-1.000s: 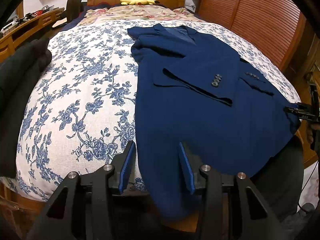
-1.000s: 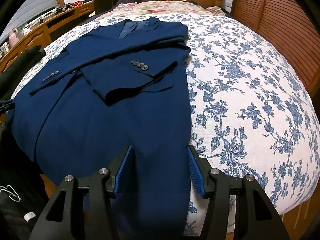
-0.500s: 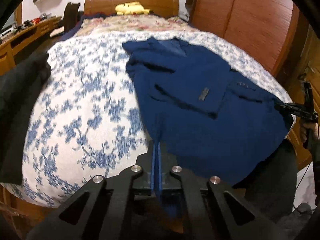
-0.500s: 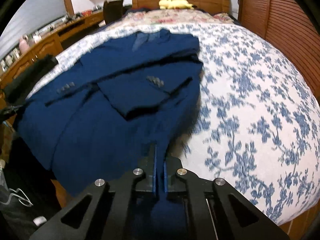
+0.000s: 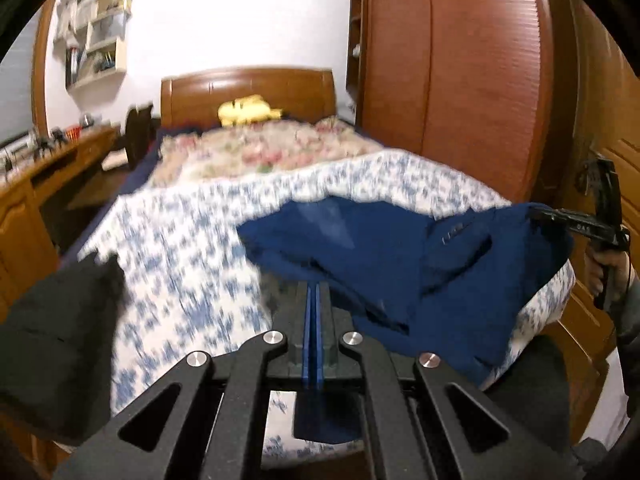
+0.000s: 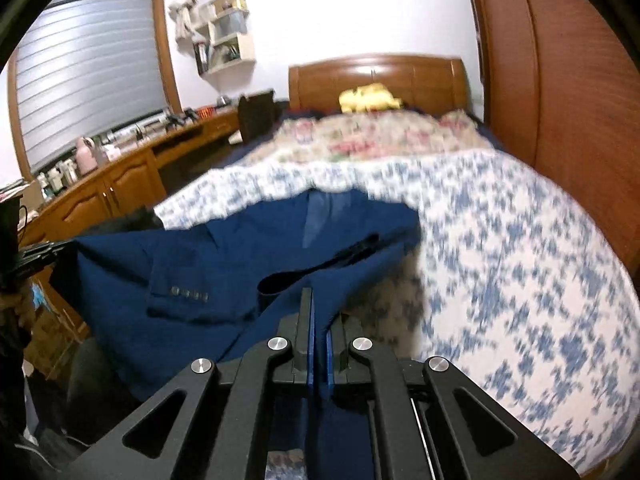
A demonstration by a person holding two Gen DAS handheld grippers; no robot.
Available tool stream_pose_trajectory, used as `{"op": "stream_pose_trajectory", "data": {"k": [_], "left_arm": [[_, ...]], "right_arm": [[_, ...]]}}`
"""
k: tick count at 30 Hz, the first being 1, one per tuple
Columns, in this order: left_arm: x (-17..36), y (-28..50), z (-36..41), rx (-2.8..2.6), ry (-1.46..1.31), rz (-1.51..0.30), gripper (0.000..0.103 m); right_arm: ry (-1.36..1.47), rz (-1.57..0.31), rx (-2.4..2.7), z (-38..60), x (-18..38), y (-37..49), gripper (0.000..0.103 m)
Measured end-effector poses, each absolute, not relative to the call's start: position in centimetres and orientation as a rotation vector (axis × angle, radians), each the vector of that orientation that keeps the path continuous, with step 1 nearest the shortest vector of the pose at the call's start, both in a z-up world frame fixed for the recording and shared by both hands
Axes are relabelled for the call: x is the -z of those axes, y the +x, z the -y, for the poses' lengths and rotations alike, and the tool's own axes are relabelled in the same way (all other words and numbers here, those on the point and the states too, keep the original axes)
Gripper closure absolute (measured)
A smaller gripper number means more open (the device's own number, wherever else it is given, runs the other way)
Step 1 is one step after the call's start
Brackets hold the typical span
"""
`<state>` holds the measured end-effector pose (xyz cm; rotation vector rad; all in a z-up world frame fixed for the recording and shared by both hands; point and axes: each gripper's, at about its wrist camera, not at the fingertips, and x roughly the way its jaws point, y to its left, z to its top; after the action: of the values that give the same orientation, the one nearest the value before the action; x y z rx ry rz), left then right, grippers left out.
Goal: Fold large clothes
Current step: 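Lift the hem with both tools and fold it up over the collar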
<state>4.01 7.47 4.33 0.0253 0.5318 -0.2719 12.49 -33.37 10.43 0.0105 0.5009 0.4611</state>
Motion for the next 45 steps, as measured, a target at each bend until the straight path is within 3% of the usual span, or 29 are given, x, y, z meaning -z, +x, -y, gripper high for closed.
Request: {"op": "stream_pose_trajectory", "data": {"k": [9,15,33,45], "left_arm": [[-12.1,-0.1,-9.0,0.251,0.017,-0.351,0.101],[-14.0,-1.4,-9.4,0.224,0.033,-0.284,0.101],[-2.2,13.5,-9.2,0.169,-0.013,-0.473,0.101],[3.2,16.7,-10.0,0.2,-0.059,-0.497,0.101]], "right_arm": [[-0.001,-0.318,-0.485,35.3,-16.7,3.1,0.1],[-0.017,-0.224,-0.464,37.3,-18.7,-2.3,0.1],[-0.107,-0.496,-0.261,32.1,-5.3,10.2,0.099],[-0.192,-0.634,-0.177,27.6,-5.0,17.3,0.099]]}}
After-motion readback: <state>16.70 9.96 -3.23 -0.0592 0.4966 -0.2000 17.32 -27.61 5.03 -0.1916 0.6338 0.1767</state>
